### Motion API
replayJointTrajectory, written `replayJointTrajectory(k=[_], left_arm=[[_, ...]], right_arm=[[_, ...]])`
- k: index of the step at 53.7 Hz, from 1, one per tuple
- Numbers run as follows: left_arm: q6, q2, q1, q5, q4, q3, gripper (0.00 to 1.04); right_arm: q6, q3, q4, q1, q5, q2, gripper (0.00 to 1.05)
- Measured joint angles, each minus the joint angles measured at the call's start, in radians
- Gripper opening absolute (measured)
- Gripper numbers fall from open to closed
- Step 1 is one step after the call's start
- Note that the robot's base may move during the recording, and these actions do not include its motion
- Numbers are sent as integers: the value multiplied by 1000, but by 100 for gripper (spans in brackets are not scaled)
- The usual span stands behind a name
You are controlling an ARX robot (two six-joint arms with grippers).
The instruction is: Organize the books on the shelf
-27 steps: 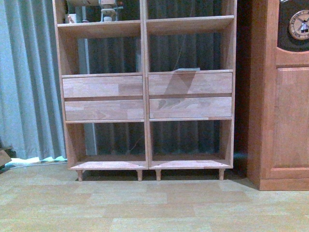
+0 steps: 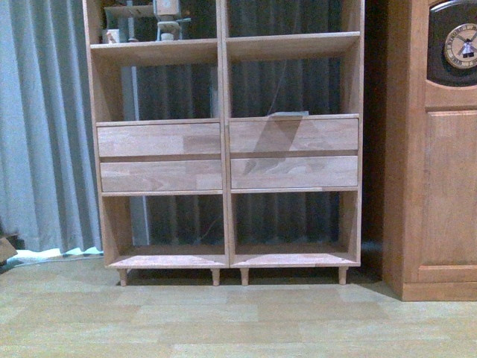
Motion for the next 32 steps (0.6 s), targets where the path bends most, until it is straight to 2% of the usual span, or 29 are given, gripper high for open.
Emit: replayJointTrajectory(k=[32], left_arm=[[0, 0, 0, 0, 0, 0, 97]], right_arm=[[0, 0, 0, 0, 0, 0, 98]])
